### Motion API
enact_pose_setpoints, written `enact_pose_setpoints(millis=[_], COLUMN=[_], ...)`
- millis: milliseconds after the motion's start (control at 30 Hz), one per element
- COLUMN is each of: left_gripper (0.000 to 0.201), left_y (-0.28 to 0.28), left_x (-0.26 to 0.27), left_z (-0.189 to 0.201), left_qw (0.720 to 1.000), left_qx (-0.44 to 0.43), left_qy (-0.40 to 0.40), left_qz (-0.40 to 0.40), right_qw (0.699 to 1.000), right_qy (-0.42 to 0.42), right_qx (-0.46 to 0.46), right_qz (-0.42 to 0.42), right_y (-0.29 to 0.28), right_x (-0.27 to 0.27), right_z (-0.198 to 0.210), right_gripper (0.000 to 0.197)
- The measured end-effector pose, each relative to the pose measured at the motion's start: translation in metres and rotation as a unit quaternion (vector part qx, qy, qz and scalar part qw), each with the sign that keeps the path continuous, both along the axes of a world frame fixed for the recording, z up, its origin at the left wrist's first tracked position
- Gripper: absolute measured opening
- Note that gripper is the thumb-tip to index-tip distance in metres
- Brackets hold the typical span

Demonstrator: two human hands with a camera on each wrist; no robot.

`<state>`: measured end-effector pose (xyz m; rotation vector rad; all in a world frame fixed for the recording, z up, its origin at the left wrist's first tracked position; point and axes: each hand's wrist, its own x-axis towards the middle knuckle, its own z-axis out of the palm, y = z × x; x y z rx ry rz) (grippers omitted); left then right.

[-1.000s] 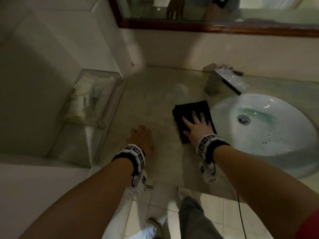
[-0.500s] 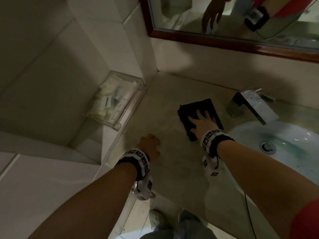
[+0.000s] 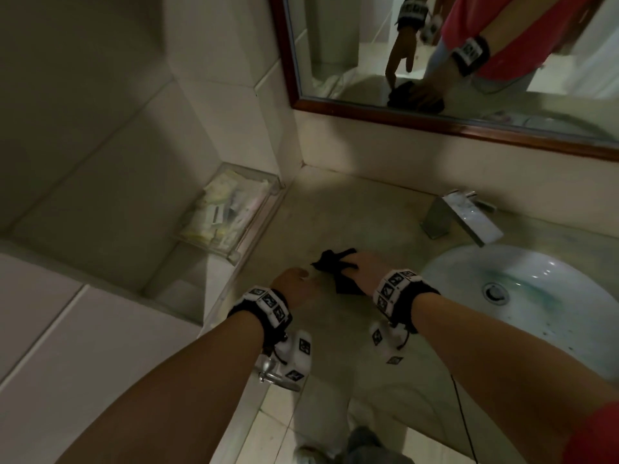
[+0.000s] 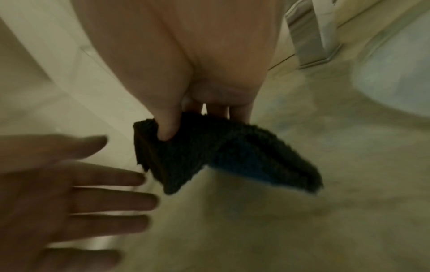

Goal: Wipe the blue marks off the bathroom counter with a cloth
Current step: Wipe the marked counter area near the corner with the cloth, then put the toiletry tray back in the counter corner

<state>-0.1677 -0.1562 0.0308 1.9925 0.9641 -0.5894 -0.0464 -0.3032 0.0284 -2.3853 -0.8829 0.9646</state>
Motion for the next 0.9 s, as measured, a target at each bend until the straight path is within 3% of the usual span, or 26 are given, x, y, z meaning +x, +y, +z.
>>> enact_pose_setpoints(millis=[133,200,300,433,500,633,767,900], left_gripper=[0.043,0.052,0.047,0.031,0.036,0.015,0.026,0.038], left_y=[0.006,0.012,0.024,0.049,0.078,0.076,0.077,0.087], left_x=[-0.015,-0.025,-0.04,-0.056,-0.056,-0.075,-0.088,-0.091], left_z=[0.034,0.055,0.082,0.104,0.082,0.123,0.15,0.163], left_qw=[0.97,0.958,0.935,0.924,0.926,0.936,0.942,0.943], left_qx=[-0.145,-0.183,-0.222,-0.178,-0.141,-0.041,0.038,0.071], left_qy=[-0.071,-0.083,-0.118,-0.175,-0.182,-0.176,-0.196,-0.224], left_qz=[0.18,0.204,0.25,0.291,0.299,0.301,0.269,0.234], right_qw=[0.997,0.994,0.986,0.979,0.977,0.973,0.973,0.976], right_qy=[0.027,0.043,0.028,0.022,0.008,0.012,-0.018,-0.067], right_qx=[0.07,0.101,0.137,0.144,0.139,0.136,0.176,0.183], right_qz=[0.009,0.029,0.09,0.146,0.161,0.188,0.145,0.097], right_y=[0.019,0.028,0.037,0.048,0.055,0.072,0.09,0.111], right_x=[-0.029,-0.044,-0.063,-0.081,-0.091,-0.101,-0.09,-0.07], right_z=[0.029,0.052,0.087,0.122,0.136,0.156,0.158,0.153], right_gripper=[0.024,0.024,0.017,0.028,0.034,0.034,0.03,0.059])
